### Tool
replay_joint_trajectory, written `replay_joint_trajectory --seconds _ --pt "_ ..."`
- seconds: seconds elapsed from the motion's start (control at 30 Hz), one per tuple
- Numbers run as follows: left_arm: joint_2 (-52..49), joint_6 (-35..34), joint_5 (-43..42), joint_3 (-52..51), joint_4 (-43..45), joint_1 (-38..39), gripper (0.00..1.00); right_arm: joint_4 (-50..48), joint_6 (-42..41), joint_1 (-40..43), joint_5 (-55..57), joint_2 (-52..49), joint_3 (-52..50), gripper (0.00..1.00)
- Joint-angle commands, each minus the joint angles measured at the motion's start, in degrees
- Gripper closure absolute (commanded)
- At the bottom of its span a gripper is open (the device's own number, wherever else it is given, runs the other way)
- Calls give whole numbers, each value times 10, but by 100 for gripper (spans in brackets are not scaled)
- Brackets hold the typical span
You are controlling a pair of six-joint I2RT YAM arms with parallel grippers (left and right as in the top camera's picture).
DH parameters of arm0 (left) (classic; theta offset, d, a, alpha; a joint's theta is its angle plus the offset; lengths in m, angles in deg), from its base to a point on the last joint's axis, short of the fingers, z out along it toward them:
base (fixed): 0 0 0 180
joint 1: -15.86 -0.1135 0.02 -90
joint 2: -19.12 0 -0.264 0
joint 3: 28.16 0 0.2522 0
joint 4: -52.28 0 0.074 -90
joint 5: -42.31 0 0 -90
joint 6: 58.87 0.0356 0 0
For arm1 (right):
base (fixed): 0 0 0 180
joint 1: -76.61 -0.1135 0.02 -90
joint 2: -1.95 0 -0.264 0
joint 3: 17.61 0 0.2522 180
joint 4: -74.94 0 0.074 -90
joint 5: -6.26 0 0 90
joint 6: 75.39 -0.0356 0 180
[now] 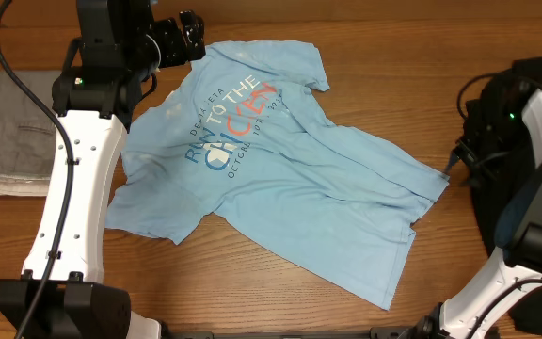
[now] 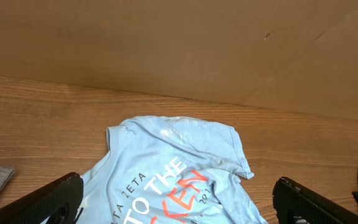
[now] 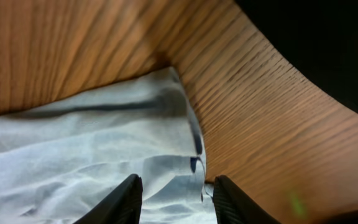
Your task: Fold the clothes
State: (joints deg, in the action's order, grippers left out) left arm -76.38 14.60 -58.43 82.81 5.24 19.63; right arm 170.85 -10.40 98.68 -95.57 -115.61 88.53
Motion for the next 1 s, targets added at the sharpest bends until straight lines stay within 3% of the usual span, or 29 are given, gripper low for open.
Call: replay_joint_trajectory --seconds 0.0,0.27,0.8,0.97 --pt "-3 -6 -2 -3 0 3 0 -19 14 10 -37 6 -27 58" --pt "-3 -6 -2 -3 0 3 0 -92 14 12 -93 6 -88 59" --pt "-3 -6 -2 -3 0 4 0 -151 30 12 -52 6 -118 59" --pt "-3 -6 -2 -3 0 3 0 -155 30 12 -48 6 -118 65"
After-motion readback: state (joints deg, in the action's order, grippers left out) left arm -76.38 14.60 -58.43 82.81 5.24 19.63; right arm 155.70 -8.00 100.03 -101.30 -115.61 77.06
